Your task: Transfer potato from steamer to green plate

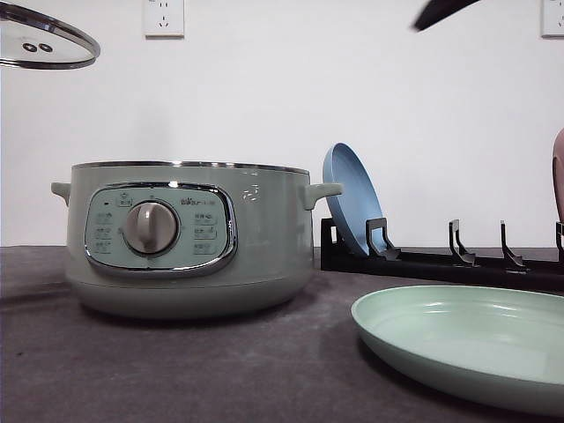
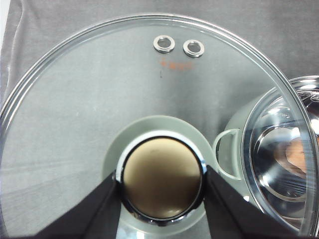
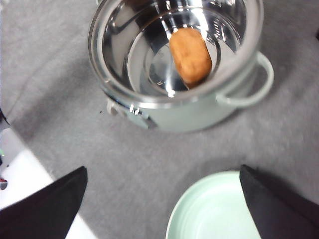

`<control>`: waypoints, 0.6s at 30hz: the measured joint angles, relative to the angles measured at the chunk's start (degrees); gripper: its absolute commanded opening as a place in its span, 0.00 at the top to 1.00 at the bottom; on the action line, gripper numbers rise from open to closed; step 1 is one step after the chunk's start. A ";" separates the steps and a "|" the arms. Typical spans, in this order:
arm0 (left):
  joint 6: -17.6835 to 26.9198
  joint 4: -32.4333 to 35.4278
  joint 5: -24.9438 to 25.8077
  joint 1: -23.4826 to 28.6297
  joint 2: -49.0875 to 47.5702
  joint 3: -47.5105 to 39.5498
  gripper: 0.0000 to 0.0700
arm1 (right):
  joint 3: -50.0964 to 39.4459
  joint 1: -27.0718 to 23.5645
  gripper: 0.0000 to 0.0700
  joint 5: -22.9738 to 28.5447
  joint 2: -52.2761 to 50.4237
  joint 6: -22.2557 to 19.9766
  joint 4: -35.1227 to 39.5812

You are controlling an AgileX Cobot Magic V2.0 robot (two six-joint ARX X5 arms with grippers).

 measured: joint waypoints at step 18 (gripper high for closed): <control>-0.03 0.54 0.00 0.00 0.00 0.00 1.00 | 35.12 5.66 0.14 0.16 34.75 -4.47 -8.34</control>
